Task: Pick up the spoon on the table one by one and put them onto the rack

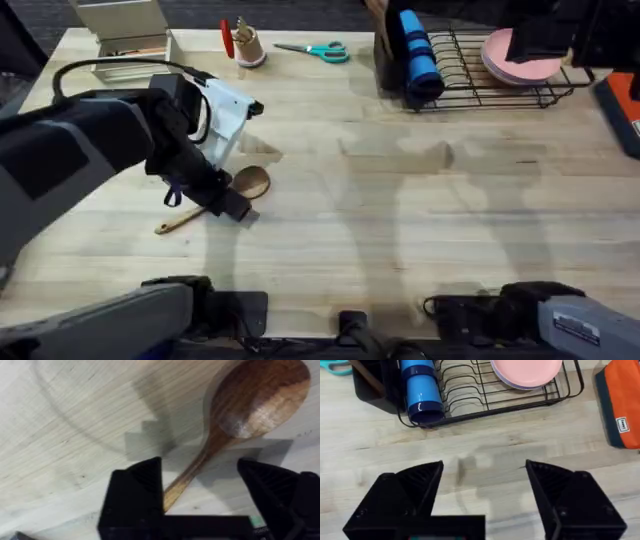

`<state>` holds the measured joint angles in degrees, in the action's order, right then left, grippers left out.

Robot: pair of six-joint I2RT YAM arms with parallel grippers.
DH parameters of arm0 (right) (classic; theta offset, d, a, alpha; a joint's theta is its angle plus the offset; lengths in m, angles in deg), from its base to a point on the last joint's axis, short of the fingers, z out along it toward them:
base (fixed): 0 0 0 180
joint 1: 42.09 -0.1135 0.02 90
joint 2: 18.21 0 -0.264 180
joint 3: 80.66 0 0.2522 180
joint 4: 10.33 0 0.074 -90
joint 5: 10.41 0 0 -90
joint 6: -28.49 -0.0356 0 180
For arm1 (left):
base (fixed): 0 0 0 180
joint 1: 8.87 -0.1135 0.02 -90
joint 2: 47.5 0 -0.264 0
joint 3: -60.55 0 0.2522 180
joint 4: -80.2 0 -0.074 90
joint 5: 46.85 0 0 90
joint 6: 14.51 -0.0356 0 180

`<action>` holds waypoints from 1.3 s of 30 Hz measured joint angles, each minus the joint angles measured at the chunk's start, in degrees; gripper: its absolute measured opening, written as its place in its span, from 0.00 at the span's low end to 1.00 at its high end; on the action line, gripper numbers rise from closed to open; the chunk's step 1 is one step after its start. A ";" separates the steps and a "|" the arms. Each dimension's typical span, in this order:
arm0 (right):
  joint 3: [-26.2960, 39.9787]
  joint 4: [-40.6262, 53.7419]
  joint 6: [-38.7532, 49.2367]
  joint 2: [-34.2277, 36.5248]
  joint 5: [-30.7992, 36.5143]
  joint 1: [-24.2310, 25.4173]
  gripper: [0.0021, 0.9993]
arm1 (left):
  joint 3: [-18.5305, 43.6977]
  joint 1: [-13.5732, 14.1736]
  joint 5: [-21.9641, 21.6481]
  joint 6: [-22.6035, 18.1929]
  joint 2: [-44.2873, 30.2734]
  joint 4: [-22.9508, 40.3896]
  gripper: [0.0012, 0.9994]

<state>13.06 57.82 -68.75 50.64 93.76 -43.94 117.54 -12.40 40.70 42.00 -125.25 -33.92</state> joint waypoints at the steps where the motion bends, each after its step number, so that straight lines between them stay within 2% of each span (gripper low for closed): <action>1: 0.00 0.00 -0.01 -0.01 0.00 0.00 1.00 | 0.00 0.02 0.06 0.00 0.00 -0.04 0.89; 5: 0.00 0.00 -0.01 -0.01 0.00 0.00 1.00 | 0.00 0.00 -0.27 0.00 0.00 -0.50 0.69; 8: 0.00 0.00 0.01 0.01 0.00 0.00 1.00 | 0.00 0.00 -0.40 -0.11 0.00 -0.52 0.59; 12: 0.00 0.00 -0.01 0.01 0.00 0.00 1.00 | 0.00 0.00 -0.36 -0.17 0.00 -0.52 0.26; 15: 0.00 -0.02 -0.01 0.01 0.00 0.00 1.00 | 0.00 0.00 -0.37 -0.22 0.00 -0.52 0.09; 16: 0.00 0.00 -0.01 0.01 0.00 0.00 1.00 | 0.00 0.00 -0.38 -0.24 0.02 -0.53 0.06; 25: 0.00 0.00 0.00 0.00 0.00 0.00 1.00 | 0.00 0.00 -0.38 -0.15 0.02 -0.82 0.04; 29: 0.00 0.00 -0.01 0.01 0.00 0.00 1.00 | 0.00 0.00 -0.40 -0.03 0.02 -2.89 0.04; 39: 0.00 0.00 -0.01 0.01 0.00 0.00 1.00 | 1.57 0.00 -0.38 2.95 -0.06 -3.83 0.04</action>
<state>13.06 57.82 -68.76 50.65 93.76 -43.94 119.10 -12.40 40.32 44.95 -125.32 -37.75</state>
